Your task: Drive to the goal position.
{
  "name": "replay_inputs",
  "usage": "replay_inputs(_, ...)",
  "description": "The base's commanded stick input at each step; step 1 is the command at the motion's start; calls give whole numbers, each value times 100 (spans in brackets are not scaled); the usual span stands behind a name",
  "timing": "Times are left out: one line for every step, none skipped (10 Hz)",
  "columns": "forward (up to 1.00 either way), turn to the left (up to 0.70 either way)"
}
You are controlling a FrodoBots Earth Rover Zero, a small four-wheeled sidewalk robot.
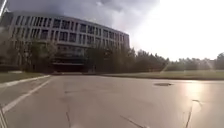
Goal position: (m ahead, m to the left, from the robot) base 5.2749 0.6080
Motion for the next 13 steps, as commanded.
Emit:
replay_inputs(70,0)
replay_inputs(70,0)
replay_inputs(70,0)
replay_inputs(70,0)
replay_inputs(70,0)
replay_inputs(70,0)
replay_inputs(70,0)
replay_inputs(70,0)
replay_inputs(70,0)
replay_inputs(70,0)
replay_inputs(70,0)
replay_inputs(70,0)
replay_inputs(70,0)
